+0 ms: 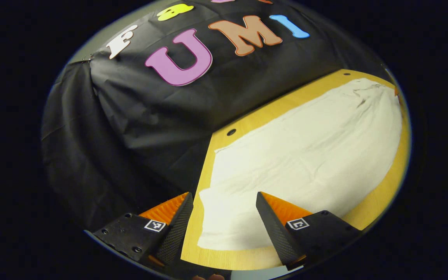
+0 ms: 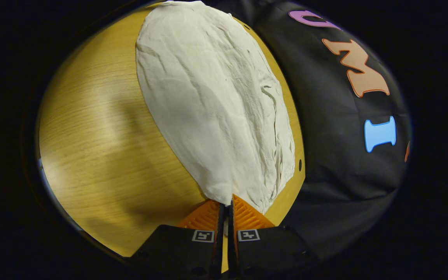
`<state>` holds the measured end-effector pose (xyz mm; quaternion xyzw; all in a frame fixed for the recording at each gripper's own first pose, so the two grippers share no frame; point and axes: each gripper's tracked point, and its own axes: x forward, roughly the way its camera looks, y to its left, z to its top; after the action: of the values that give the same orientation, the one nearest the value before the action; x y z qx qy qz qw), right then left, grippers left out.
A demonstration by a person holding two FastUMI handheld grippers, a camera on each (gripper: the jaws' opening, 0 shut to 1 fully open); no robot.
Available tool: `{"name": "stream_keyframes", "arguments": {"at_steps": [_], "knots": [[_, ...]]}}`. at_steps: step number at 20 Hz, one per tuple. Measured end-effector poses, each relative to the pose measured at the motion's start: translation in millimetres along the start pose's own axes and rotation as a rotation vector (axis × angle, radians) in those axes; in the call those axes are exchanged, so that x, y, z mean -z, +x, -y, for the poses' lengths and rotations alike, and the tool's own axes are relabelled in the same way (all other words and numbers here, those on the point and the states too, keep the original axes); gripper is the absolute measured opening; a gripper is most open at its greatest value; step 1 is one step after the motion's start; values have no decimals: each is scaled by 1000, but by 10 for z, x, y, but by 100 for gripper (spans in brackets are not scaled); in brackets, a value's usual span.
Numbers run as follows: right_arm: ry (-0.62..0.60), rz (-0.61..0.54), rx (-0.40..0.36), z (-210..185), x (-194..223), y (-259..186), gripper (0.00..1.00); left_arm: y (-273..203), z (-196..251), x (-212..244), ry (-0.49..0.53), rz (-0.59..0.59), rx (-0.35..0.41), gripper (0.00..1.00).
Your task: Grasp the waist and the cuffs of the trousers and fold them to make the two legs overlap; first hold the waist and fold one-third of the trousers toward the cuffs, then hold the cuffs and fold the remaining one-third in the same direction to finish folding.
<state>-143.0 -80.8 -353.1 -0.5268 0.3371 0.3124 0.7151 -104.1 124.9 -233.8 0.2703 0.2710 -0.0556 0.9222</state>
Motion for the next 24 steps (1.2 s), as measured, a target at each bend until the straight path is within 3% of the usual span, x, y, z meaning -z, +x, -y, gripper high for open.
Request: {"name": "stream_keyframes", "arguments": {"at_steps": [2,6,7,13,16,21,24], "knots": [[2,-1,5,2,1,2,7,-70,55,203,76,-32,30,97],[4,1,11,1,-1,-2,4,-170,177,472,184,-71,93,97],[3,2,14,-1,-5,-5,7,-180,199,539,204,-90,108,97],[-2,6,30,0,4,-4,4,-91,363,793,442,-173,198,97],[-5,8,38,4,2,2,8,-34,350,943,524,-211,225,98],[-3,8,45,2,5,-5,7,103,463,844,627,-198,272,97],[-6,9,56,3,6,-2,7,226,499,812,706,-171,298,87]]}}
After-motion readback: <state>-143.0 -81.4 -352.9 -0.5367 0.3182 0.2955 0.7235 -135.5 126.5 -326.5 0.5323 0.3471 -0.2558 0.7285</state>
